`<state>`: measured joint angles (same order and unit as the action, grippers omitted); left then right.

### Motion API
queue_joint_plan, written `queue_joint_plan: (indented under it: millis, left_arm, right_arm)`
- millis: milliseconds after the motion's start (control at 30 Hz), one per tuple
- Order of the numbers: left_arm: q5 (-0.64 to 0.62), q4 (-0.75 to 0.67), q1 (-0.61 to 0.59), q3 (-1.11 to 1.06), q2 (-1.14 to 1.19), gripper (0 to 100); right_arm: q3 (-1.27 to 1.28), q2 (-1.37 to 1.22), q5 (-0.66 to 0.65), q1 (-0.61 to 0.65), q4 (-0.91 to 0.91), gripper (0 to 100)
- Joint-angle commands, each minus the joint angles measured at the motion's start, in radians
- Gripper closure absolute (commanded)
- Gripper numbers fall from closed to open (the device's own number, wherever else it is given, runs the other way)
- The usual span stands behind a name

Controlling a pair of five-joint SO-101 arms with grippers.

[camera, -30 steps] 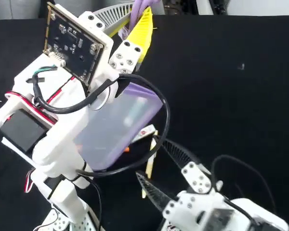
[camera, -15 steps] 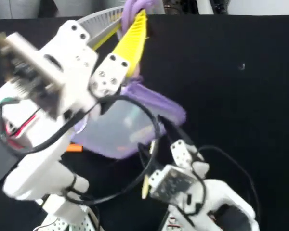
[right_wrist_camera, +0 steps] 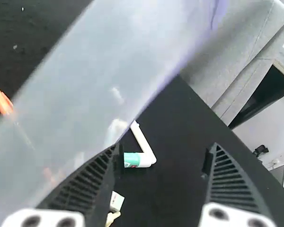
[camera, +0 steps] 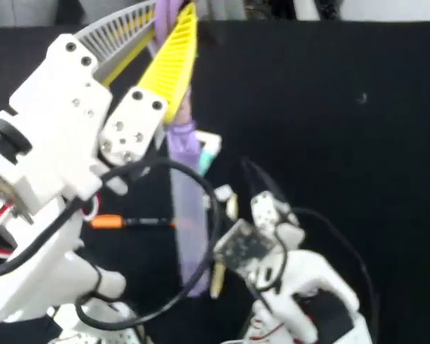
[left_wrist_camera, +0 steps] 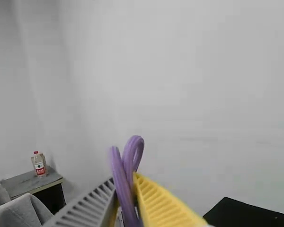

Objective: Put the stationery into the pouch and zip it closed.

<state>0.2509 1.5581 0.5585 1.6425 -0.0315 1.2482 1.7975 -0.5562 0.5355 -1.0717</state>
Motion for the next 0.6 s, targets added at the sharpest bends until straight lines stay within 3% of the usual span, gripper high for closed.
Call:
queue_joint_plan:
  millis: [0, 367, 567]
  left_arm:
    - [-0.011, 0.064, 0.01, 0.015, -0.014, 97]
    - [-0.011, 0.186, 0.01, 0.015, -0.014, 97]
    - [-0.012, 0.193, 0.01, 0.015, -0.014, 97]
  right_arm:
    - [-0.004, -0.001, -0.005, 0.023, 0.002, 71.6]
    - [-0.188, 0.005, -0.002, 0.02, -0.244, 71.6]
    - [-0.291, 0.005, 0.255, 0.017, -0.207, 71.5]
